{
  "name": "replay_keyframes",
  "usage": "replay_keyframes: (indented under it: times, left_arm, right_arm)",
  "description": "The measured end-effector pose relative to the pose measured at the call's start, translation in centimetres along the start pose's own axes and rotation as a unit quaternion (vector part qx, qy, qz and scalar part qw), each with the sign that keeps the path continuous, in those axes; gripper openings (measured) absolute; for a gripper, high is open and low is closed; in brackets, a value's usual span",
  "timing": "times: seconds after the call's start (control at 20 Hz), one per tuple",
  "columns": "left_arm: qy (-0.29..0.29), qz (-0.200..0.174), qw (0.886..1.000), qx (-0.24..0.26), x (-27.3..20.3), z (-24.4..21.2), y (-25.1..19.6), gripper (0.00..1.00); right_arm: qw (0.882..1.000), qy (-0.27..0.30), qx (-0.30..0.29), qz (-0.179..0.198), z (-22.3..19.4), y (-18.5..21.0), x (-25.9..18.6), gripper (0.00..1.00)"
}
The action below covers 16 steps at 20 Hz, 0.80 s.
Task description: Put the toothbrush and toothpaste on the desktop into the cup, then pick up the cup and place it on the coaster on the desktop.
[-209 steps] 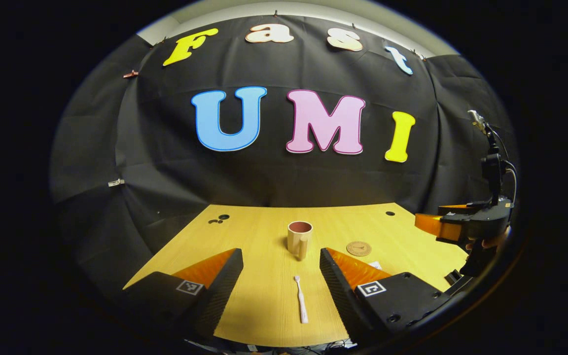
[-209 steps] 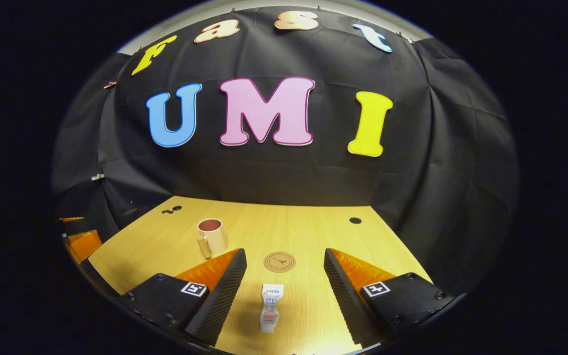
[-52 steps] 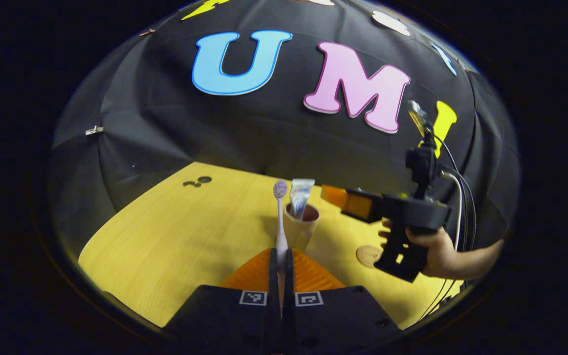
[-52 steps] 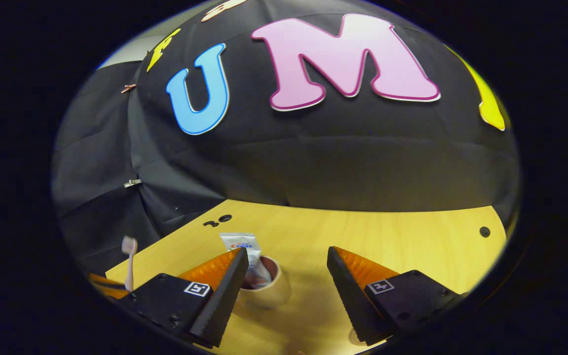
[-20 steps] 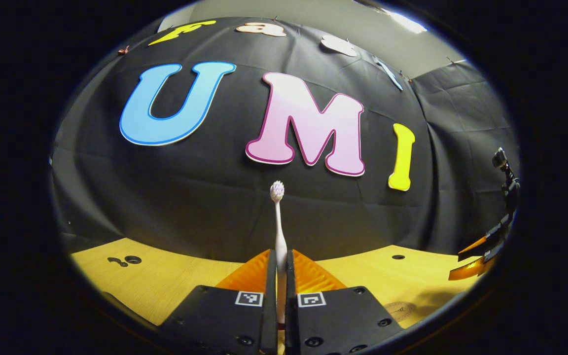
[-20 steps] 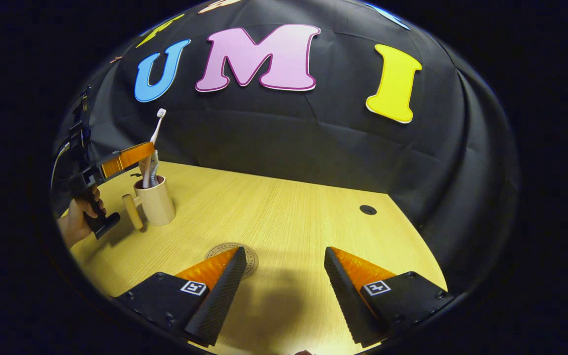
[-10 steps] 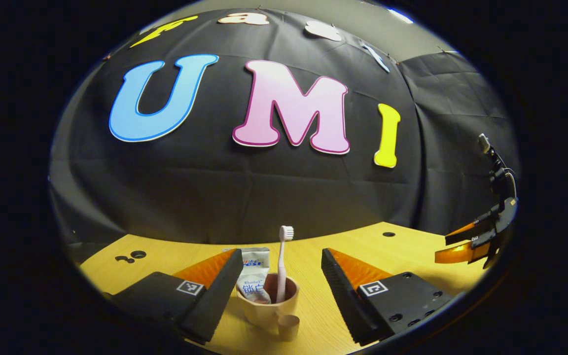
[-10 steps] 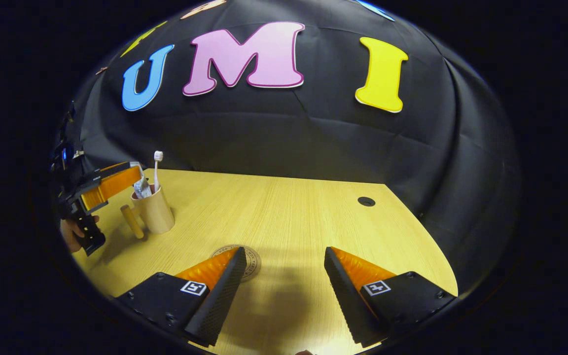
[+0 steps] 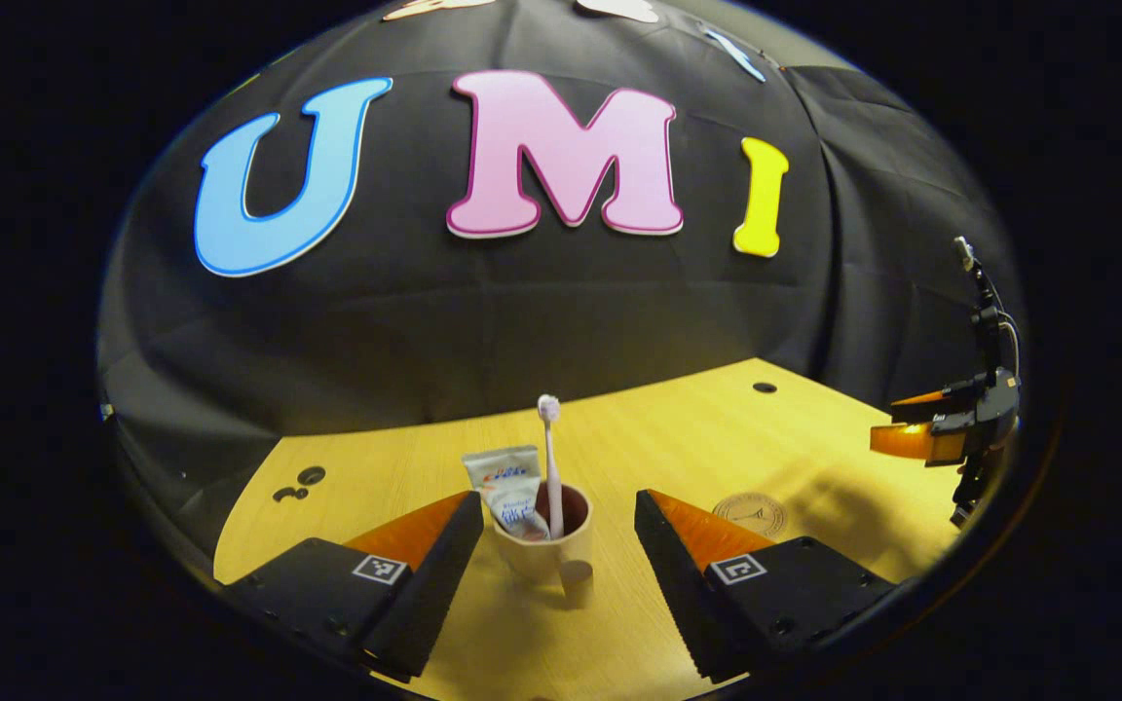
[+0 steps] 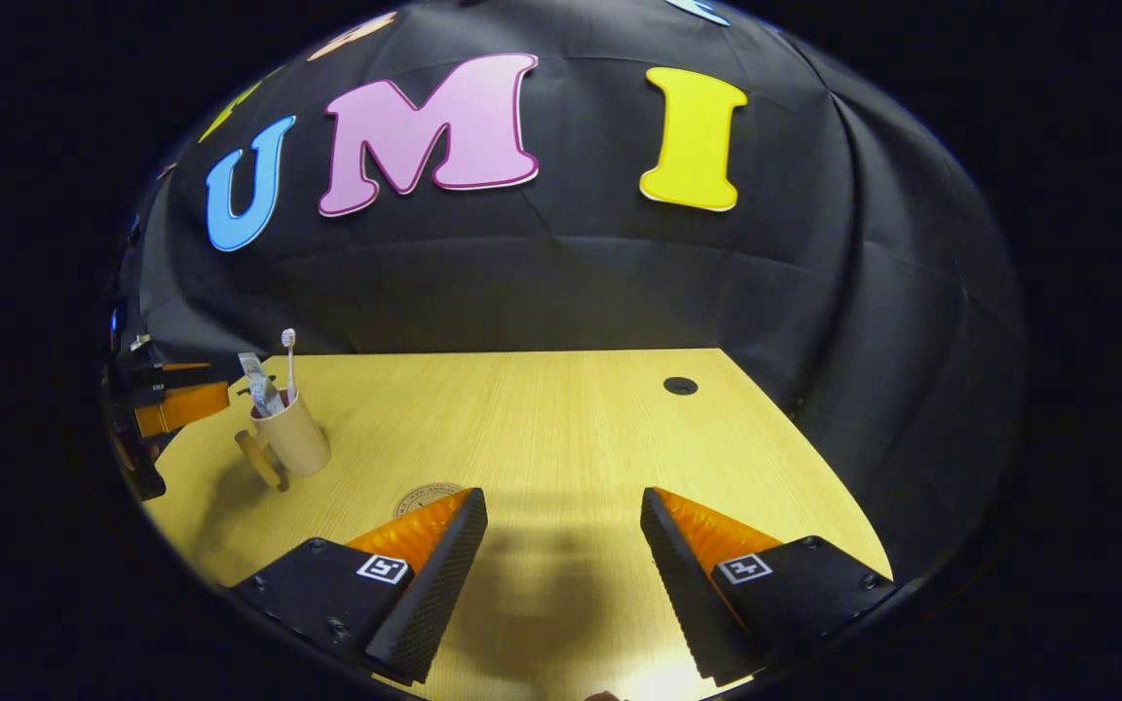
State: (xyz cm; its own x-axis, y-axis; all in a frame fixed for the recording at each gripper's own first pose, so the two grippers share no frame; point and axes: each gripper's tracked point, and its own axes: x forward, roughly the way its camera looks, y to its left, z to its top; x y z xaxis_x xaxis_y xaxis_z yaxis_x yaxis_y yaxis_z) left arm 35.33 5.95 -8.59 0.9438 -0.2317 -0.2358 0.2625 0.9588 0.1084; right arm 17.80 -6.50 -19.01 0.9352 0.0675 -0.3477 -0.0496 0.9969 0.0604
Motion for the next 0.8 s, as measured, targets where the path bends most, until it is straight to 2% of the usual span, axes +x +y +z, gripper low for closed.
replay_keyframes:
  times: [0.25,0.4,0.55,0.8]
  left_arm:
    - [0.110,0.014,0.994,-0.015,1.2,-3.9,0.4,0.97]
    - [0.176,0.021,0.984,-0.027,1.9,-6.0,0.4,0.97]
    - [0.235,0.009,0.971,-0.035,3.1,-7.6,0.0,0.98]
    - [0.301,0.015,0.952,-0.056,5.0,-8.9,-0.6,0.98]
  right_arm:
    - [0.999,0.005,0.027,-0.028,-0.1,-3.5,-1.2,0.98]
    - [0.998,0.013,0.047,-0.039,-0.7,-5.4,-1.6,0.98]
    - [0.996,0.018,0.069,-0.053,-1.0,-7.4,-2.0,0.96]
    - [0.994,0.015,0.092,-0.066,-0.7,-9.2,-1.9,0.99]
